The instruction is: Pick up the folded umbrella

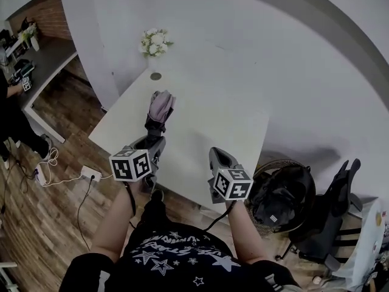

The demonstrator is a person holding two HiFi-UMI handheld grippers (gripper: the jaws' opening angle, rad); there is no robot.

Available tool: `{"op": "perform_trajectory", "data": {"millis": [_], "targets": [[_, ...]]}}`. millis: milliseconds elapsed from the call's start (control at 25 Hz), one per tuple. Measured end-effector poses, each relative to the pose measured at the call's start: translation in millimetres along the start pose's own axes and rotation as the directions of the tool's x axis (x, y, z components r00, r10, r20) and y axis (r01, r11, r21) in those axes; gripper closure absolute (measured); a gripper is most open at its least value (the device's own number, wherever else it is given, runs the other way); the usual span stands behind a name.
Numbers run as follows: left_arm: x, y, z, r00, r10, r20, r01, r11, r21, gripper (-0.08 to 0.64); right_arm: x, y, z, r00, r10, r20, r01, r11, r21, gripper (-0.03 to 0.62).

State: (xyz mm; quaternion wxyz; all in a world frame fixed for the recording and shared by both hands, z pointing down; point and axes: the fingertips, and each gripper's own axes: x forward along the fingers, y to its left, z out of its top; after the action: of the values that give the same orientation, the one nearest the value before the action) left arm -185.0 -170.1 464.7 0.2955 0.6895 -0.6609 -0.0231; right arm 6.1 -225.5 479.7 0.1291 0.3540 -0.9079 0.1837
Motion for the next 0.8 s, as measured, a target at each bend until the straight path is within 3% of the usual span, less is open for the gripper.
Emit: {"op": "perform_trajectory", "data": {"millis": [400,800], "targets": [[-54,-33,-48,1.000,0.019,0.009,-0.019,1.000,-0.010,0.359,-61,13,-35,0.999,0.046,-0.016,-0.047,0.999,-0.026,0.575],[-81,-49,-79,1.000,0.028,0.004,-0.028,0.999,-0.034,0.359,-86,16,-53,0.997,0.071,-0.031,-0.072,0.997,-0.033,0.575]]}}
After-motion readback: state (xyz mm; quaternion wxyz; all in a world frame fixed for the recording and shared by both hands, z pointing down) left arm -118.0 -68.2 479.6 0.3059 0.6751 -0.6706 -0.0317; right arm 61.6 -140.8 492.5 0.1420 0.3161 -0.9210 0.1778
